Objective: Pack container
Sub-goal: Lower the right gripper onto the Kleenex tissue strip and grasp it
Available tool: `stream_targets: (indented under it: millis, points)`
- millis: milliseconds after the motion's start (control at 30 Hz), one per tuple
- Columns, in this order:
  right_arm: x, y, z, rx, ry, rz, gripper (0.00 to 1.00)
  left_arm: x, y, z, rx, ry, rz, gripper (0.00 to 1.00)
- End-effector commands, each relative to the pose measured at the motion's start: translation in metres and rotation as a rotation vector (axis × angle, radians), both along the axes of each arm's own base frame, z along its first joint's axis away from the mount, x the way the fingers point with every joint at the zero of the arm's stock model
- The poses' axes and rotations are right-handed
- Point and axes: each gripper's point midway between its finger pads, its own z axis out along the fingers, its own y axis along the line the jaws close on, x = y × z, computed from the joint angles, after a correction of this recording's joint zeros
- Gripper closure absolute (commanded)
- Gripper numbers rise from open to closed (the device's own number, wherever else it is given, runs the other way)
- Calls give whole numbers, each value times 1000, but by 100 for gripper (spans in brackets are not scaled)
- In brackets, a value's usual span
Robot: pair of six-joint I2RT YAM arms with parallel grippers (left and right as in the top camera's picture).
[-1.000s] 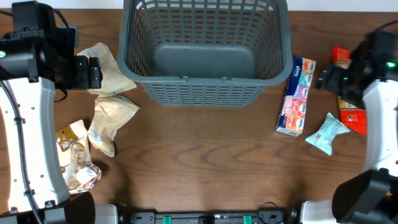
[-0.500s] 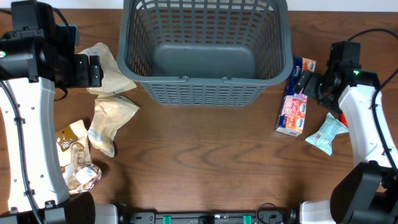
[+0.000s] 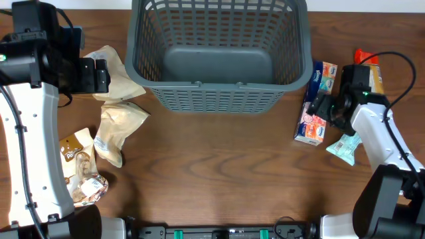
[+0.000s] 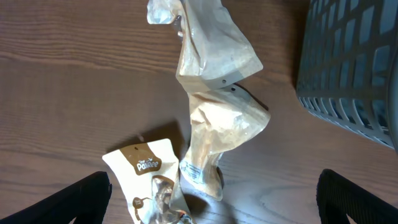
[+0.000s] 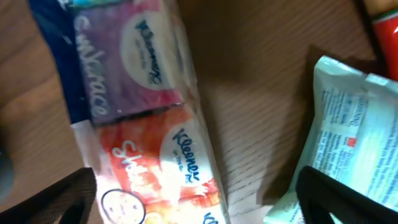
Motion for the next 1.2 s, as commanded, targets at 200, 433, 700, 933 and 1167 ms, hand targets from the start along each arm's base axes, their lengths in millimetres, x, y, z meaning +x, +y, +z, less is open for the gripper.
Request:
stream_targets:
  millis: [200,433,700,933,1167]
  points:
    - [-6,2,-38,-3,96,35,14,-1,-3,5,-12,-16,-19,6]
    - [-11,2,-65,7,167,44,20,-1,-3,5,-13,-16,-19,6]
    - [-8,2,-68,6,162,44,49,-1,-3,5,-13,-16,-19,6]
    - [-5,1,-68,4,152,43,36,-1,-3,5,-13,-15,-19,6]
    - [-3,1,-70,3,146,43,35,-1,-3,5,-13,-15,-19,6]
